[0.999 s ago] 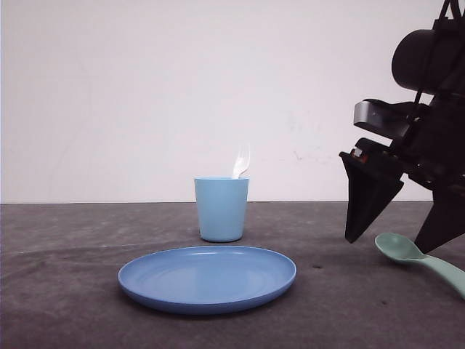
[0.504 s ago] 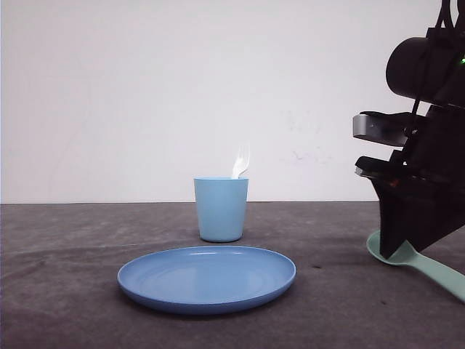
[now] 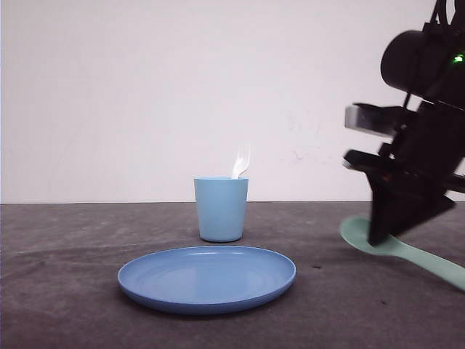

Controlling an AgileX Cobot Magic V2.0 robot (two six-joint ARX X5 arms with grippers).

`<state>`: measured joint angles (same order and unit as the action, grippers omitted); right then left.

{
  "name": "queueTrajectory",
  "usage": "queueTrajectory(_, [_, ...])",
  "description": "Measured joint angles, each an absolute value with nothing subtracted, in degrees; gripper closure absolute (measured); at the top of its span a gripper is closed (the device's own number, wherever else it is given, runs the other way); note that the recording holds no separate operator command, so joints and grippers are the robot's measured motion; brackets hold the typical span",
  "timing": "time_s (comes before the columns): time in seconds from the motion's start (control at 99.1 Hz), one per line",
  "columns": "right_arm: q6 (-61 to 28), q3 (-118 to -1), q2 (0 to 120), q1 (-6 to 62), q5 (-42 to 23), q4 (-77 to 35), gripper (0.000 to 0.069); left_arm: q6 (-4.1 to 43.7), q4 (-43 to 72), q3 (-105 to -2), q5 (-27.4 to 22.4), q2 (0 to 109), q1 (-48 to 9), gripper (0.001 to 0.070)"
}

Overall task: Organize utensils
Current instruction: 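Lift the green spoon with the right gripper and carry it over the cup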

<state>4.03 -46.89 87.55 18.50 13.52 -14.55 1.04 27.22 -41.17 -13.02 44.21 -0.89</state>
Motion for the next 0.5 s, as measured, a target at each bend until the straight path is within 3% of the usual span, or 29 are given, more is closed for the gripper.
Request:
queueTrajectory(0.303, [7.5, -52.8, 85.5, 23.4, 21.0, 5.4, 0.0667, 1.0, 27.6, -41.2, -13.0, 44.2, -0.9, 0.0481])
queueTrajectory(0.504, [7.6, -52.8, 85.4, 28.1, 16.3, 22.0, 0.0667, 1.0, 27.7, -41.2, -13.0, 44.2, -0.9, 0.0481])
